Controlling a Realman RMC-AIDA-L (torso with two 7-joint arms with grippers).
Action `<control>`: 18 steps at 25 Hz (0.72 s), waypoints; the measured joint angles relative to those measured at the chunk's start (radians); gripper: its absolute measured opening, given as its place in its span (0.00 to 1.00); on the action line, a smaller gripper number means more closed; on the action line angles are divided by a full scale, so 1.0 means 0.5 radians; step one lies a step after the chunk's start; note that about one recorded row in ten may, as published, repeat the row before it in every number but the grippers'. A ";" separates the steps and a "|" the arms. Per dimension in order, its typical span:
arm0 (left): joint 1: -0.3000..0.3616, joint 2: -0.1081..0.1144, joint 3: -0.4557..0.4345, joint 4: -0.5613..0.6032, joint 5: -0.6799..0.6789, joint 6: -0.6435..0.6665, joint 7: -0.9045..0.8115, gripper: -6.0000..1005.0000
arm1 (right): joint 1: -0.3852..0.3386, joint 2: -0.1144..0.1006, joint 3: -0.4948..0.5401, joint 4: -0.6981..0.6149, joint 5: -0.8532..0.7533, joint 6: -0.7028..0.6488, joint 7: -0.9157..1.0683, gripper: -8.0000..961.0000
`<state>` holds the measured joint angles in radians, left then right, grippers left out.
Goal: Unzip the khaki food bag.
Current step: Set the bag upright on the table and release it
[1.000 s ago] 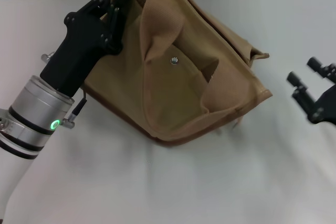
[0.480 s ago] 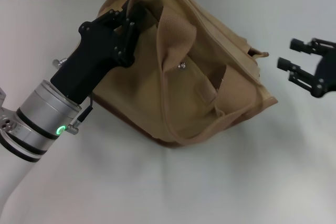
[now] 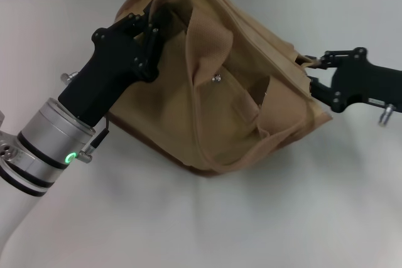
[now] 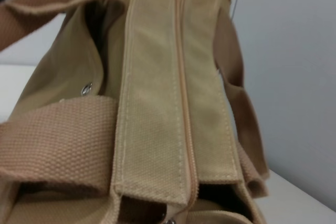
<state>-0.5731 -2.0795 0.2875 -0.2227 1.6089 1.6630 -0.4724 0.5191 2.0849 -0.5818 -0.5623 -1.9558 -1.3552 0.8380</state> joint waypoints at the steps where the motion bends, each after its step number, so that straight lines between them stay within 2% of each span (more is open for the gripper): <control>1: 0.000 0.000 -0.002 0.001 0.000 0.000 0.000 0.10 | 0.010 0.003 -0.010 0.013 0.003 0.018 -0.008 0.45; 3: 0.000 0.001 -0.005 0.002 0.001 -0.003 0.000 0.10 | 0.029 0.005 -0.014 0.035 0.008 0.037 -0.022 0.44; 8: 0.000 0.002 -0.008 0.019 0.000 -0.010 0.000 0.10 | 0.039 0.006 -0.015 0.074 0.095 0.047 -0.102 0.32; 10: 0.003 0.002 -0.008 0.028 0.000 -0.010 0.000 0.10 | 0.028 0.006 -0.016 0.091 0.170 0.040 -0.157 0.11; 18: 0.010 0.004 0.001 0.040 0.000 -0.010 0.000 0.10 | 0.018 0.004 -0.023 0.130 0.215 0.017 -0.203 0.03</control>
<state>-0.5683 -2.0774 0.2880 -0.2028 1.6092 1.6578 -0.4725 0.5280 2.0870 -0.5932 -0.4975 -1.8483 -1.3468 0.7366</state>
